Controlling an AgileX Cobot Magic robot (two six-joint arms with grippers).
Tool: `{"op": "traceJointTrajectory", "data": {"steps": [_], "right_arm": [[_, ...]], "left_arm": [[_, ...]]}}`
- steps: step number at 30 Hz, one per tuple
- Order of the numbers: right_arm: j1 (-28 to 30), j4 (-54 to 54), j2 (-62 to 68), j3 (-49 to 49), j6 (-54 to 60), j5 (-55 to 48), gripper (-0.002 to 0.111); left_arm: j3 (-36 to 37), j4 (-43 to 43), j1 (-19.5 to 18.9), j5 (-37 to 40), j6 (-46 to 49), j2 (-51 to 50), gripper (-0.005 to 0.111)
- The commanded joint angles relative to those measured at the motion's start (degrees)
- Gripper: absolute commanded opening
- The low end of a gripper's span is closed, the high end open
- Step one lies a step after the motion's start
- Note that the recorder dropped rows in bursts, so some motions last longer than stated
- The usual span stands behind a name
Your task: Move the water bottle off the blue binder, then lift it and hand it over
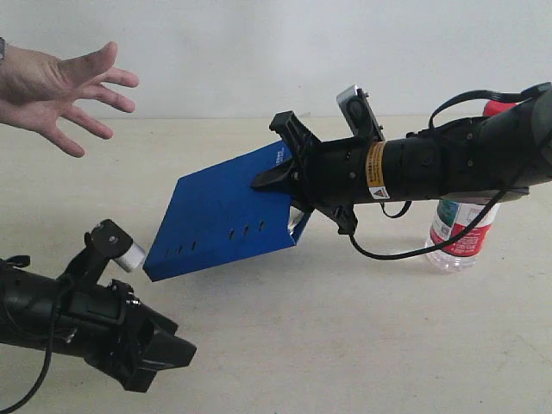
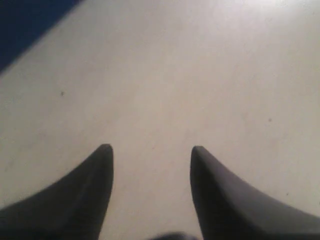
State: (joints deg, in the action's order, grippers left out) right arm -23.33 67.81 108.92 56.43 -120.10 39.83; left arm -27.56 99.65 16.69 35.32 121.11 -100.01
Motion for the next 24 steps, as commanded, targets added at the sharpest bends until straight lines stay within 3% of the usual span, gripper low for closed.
{"op": "traceJointTrajectory", "data": {"steps": [1, 6, 11, 15, 19, 24], "right_arm": [[0.18, 3.98, -0.88, 0.23, 0.2, 0.97, 0.0], [0.18, 11.01, -0.88, 0.23, 0.2, 2.26, 0.0], [0.18, 7.99, -0.88, 0.23, 0.2, 4.73, 0.0], [0.18, 2.47, -0.88, 0.23, 0.2, 4.98, 0.0], [0.03, -3.27, -0.88, 0.23, 0.2, 7.36, 0.0], [-0.69, -5.68, -0.88, 0.23, 0.2, 7.97, 0.0]], "left_arm": [[-0.19, -1.87, 0.48, 5.48, -0.93, 8.15, 0.045], [-0.19, -5.61, 0.48, 2.45, 1.11, 19.71, 0.045], [-0.62, -13.22, 0.48, -4.4, 1.0, 26.58, 0.043], [-0.66, -20.03, 0.48, -4.42, 1.1, 27.54, 0.04], [-0.66, -33.64, 0.59, -6.01, 0.99, 27.54, 0.04], [-0.66, -35.21, 0.7, -11.19, 0.99, 27.54, 0.04]]}}
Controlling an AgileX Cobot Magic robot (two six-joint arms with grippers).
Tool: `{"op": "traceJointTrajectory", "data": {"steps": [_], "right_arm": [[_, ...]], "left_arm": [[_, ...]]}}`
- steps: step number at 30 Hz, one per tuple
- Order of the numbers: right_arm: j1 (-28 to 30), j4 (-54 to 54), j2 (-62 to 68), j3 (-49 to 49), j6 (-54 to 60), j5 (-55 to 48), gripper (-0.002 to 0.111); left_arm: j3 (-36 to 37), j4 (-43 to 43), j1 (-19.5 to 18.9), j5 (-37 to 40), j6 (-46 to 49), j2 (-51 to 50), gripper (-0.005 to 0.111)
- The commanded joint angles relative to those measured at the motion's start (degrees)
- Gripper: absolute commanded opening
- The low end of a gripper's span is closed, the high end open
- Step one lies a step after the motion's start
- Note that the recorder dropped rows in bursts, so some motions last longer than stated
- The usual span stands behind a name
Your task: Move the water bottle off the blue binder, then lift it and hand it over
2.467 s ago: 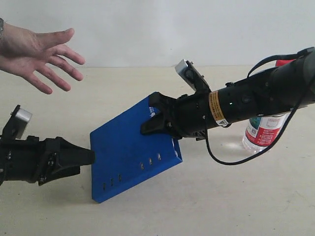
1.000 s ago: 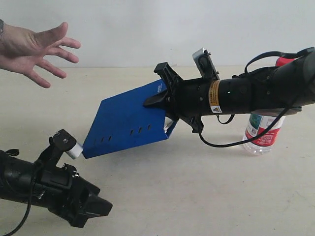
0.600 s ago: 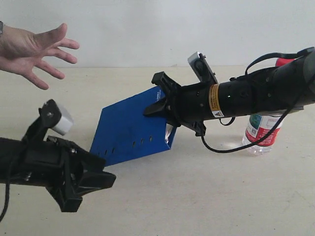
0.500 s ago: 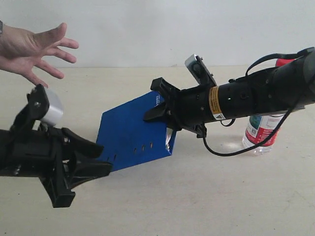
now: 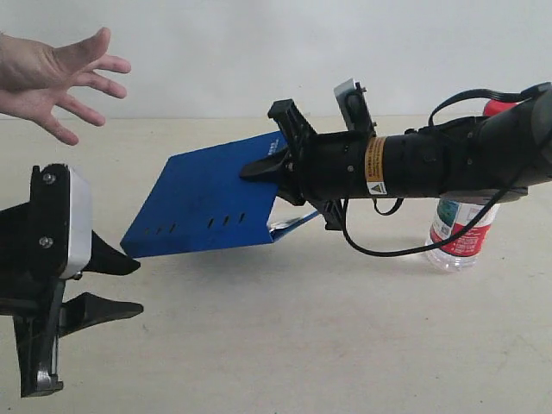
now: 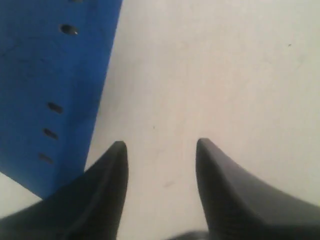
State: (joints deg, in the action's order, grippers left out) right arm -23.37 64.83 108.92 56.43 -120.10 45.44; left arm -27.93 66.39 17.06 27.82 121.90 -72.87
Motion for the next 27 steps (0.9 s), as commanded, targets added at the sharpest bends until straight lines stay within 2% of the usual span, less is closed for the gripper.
{"op": "traceJointTrajectory", "data": {"steps": [1, 6, 13, 20, 24, 27], "right_arm": [[-0.89, -2.74, -0.78, 0.23, 0.2, 2.76, 0.0], [-2.11, -4.14, -0.78, 0.23, 0.2, 3.57, 0.0], [-2.59, -4.95, -0.78, 0.23, 0.2, 3.57, 0.0], [-2.59, -4.94, -0.78, 0.23, 0.2, 4.47, 0.0], [-2.59, -4.84, -0.78, 0.23, 0.2, 4.49, 0.0], [-2.59, -3.68, -0.78, 0.23, 0.2, 4.49, 0.0]], "left_arm": [[-0.29, -1.94, 0.33, -5.17, 0.19, 0.4, 0.04], [-0.29, -1.94, 0.33, -11.92, 0.19, 0.4, 0.04], [-0.29, 1.18, 0.33, -10.76, 0.19, -2.3, 0.04], [-0.29, 4.48, 0.33, -3.3, 0.19, -3.04, 0.04], [-0.39, 5.18, 0.33, -7.31, 0.19, -3.04, 0.04], [-0.43, 4.04, 0.33, -9.38, 0.19, -3.04, 0.049]]}}
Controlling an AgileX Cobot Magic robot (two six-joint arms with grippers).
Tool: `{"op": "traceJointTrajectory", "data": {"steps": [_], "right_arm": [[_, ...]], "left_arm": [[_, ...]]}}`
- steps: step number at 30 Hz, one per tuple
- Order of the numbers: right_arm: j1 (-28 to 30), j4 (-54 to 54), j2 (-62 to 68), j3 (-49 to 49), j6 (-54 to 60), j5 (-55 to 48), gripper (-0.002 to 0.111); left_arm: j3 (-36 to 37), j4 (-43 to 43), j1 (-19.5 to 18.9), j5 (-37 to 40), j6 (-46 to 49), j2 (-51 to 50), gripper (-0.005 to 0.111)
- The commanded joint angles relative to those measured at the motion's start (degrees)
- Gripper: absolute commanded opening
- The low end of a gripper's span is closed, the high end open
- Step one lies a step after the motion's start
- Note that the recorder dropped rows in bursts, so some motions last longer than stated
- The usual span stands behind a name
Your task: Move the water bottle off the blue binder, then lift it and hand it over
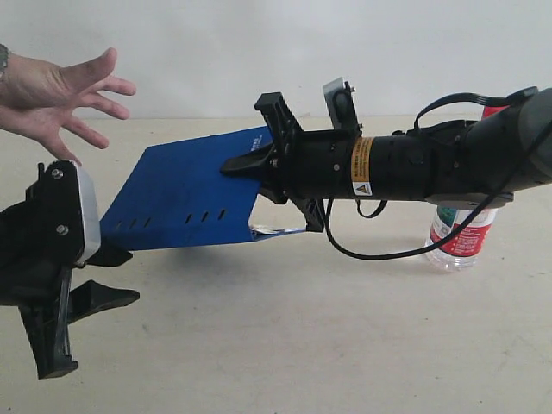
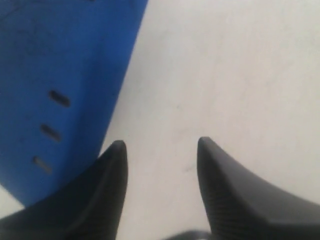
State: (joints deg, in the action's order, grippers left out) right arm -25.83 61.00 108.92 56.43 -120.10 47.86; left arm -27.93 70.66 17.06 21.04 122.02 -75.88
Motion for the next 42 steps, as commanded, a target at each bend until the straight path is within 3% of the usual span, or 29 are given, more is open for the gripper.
{"op": "traceJointTrajectory", "data": {"steps": [1, 4, 6, 10, 17, 25, 36, 39, 42], "right_arm": [[-0.13, 0.62, -0.78, 0.23, 0.2, 2.07, 0.0], [-0.13, 1.03, -0.78, 0.23, 0.2, 1.96, 0.0], [-0.13, 1.03, -0.78, 0.23, 0.2, 1.68, 0.0], [-0.13, 1.03, -0.78, 0.23, 0.2, 1.68, 0.0], [-0.13, 1.26, -0.78, 0.23, 0.2, 2.41, 0.0], [-0.13, 4.39, -0.37, 0.23, 0.2, 2.22, 0.0], [-0.13, 2.82, 3.83, 0.23, 0.2, 10.43, 0.0], [-0.13, 1.56, 3.83, 0.23, 0.2, 10.68, 0.0], [-0.13, -2.19, 3.83, 0.23, 0.2, 10.79, 0.0]], "left_arm": [[-0.52, -1.16, 0.33, -2.98, 0.08, -0.02, 0.054], [-0.56, -1.11, 0.33, -3.28, 0.08, -0.07, 0.072], [-0.92, 0.97, 0.33, -3.28, 0.08, -0.48, 0.078], [-2.04, 7.25, 0.33, -3.69, 0.08, -1.66, 0.076], [-2.69, 7.47, 0.33, -7.71, 0.08, -2.48, 0.064], [-4.15, 7.47, 0.33, -7.7, 0.08, -2.48, 0.064], [-6.45, 5.63, 0.33, -1.57, 0.08, -4.51, 0.062], [-6.45, 2.8, 1.94, -1.67, 0.08, -6.22, 0.061], [-6.45, -0.29, 6.0, -1.79, 0.08, -7.06, 0.06]]}}
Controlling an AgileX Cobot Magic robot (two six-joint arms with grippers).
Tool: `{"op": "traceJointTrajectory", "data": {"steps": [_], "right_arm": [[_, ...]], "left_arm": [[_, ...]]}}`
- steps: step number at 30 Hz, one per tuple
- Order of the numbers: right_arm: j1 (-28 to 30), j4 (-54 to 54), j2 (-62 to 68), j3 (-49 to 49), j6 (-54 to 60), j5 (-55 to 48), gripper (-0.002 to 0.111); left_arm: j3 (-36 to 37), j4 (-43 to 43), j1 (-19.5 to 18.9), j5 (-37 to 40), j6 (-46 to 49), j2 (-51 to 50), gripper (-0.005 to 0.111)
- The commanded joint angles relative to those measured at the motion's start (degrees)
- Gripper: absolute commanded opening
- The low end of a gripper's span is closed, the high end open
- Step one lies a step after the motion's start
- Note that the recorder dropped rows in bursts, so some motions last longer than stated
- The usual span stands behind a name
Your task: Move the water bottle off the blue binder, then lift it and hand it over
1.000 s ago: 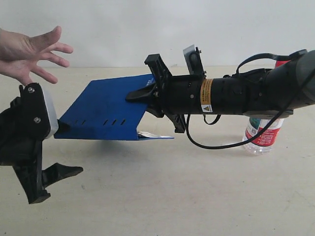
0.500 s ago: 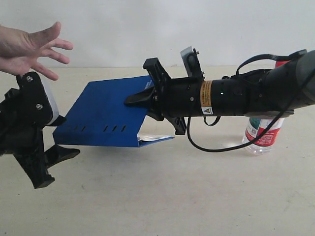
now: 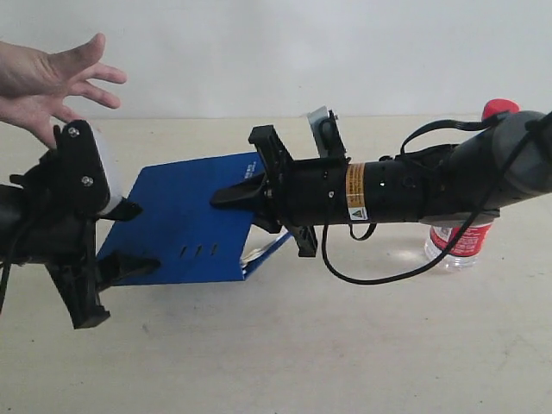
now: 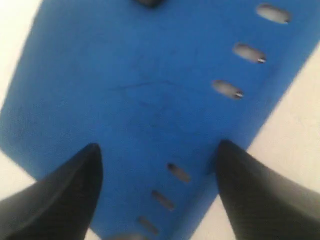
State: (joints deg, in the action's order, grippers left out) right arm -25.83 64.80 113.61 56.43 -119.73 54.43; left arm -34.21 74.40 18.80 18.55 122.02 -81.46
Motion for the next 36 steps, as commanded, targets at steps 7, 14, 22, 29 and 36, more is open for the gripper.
{"op": "traceJointTrajectory", "data": {"steps": [7, 14, 22, 29, 36], "right_arm": [[-0.13, -11.75, -0.86, 0.23, -0.17, 4.94, 0.0], [-0.13, -11.87, -0.86, 0.23, -0.17, 9.45, 0.0], [-1.88, -6.69, -0.86, 0.23, -0.17, 11.8, 0.0], [-4.65, -5.97, -0.86, 0.23, -0.17, 10.99, 0.0], [-4.63, 0.32, -0.86, 0.23, 0.26, 9.07, 0.002]], "left_arm": [[-0.17, -9.38, 13.21, -11.29, 0.08, -1.76, 0.054], [-0.17, -12.83, 18.89, -26.02, 0.08, -2.35, 0.051], [-0.17, -17.93, 19.24, -28.81, 0.08, -4.16, 0.021], [-0.17, -18.05, 19.24, -30.11, -3.95, -4.16, 0.004], [-0.17, -18.05, 19.24, -32.04, -11.93, -2.69, 0.004]]}}
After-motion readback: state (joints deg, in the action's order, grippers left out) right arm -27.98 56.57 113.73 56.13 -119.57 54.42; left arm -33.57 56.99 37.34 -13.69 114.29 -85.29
